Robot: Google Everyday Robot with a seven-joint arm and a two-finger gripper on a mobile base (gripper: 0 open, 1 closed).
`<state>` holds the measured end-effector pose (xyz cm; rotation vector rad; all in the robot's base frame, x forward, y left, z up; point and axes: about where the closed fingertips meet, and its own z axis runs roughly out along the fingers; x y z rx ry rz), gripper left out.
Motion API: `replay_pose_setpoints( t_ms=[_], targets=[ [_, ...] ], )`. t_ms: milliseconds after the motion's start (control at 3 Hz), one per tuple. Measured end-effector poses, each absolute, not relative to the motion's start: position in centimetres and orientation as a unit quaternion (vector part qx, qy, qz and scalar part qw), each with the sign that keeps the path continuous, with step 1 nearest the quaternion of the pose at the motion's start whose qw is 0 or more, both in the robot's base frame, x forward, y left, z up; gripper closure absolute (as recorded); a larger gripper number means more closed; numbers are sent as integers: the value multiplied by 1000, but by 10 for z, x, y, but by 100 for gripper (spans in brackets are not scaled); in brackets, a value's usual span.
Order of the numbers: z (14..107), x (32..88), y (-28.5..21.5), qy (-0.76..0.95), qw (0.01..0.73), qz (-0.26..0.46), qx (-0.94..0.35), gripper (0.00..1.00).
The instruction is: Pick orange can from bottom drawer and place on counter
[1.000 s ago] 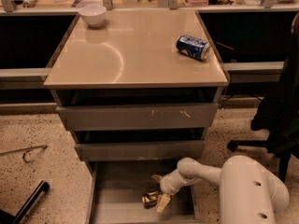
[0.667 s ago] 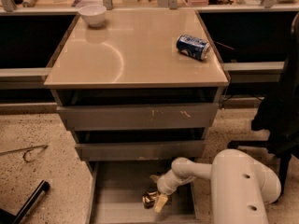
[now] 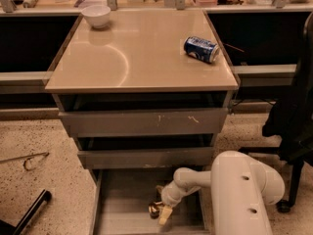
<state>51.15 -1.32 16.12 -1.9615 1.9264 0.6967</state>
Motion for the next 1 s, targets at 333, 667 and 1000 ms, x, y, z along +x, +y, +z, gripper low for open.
replay_pose_setpoints(
  t_ms=[333, 667, 1000],
  targets=[
    [154, 510, -13, 676, 155, 250, -676, 0],
    [149, 509, -15, 677, 156, 259, -671, 0],
    [140, 507, -15, 682, 155, 283, -657, 18]
  ],
)
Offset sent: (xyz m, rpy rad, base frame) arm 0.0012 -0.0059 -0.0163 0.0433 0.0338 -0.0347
